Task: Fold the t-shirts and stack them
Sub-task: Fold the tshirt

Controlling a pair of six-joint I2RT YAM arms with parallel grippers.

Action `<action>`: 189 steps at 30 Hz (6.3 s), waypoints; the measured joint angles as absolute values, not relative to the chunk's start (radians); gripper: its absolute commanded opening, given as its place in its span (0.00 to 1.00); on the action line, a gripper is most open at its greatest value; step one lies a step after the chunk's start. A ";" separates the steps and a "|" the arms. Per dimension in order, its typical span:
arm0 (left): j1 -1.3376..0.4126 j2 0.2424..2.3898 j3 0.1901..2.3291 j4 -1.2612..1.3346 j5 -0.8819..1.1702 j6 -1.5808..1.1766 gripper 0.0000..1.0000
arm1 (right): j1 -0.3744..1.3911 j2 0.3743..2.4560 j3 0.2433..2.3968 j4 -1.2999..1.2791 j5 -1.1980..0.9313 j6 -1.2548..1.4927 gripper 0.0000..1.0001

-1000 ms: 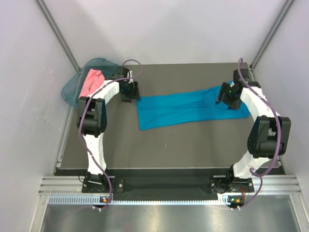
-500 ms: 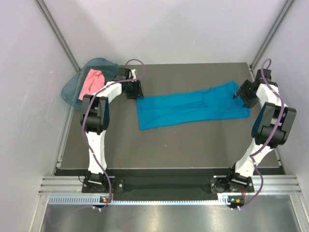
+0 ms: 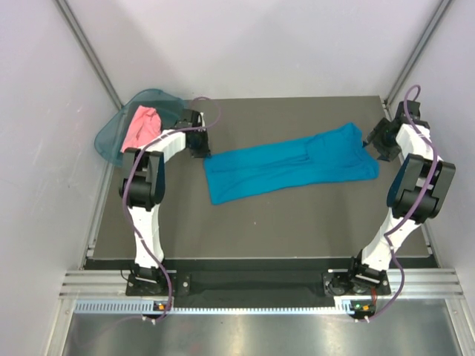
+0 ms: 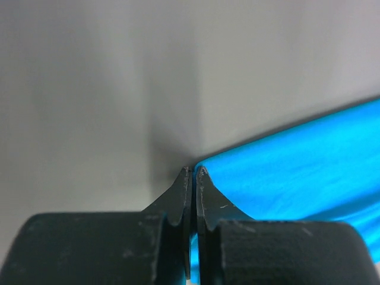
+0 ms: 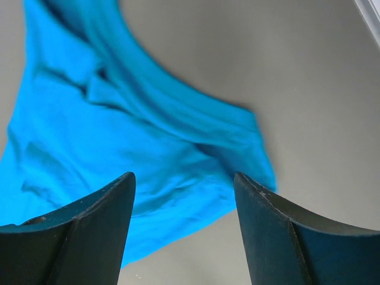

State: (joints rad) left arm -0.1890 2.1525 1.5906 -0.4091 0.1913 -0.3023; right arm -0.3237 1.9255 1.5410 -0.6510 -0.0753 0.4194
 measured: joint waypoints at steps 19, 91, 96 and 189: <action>-0.185 1.724 1.068 -0.547 -0.043 -0.472 0.00 | -0.324 1.903 1.299 -0.558 -0.183 0.394 0.81; -0.373 1.623 0.899 -0.554 0.135 -0.721 0.00 | -0.175 2.468 2.198 -0.597 -0.204 0.445 0.70; -0.354 1.626 0.915 -0.560 0.095 -0.684 0.00 | -0.162 2.070 1.857 -0.700 -0.095 0.401 0.73; -0.844 1.260 0.667 -0.583 0.059 -1.012 0.47 | 1.093 0.765 0.236 -0.393 -0.014 1.149 0.09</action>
State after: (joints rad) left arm -0.8440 1.2598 0.6674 -0.5835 0.0593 -1.0122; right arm 1.0931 0.7647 0.2359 -0.3931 -0.0139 1.1492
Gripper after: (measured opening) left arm 0.378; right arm 0.050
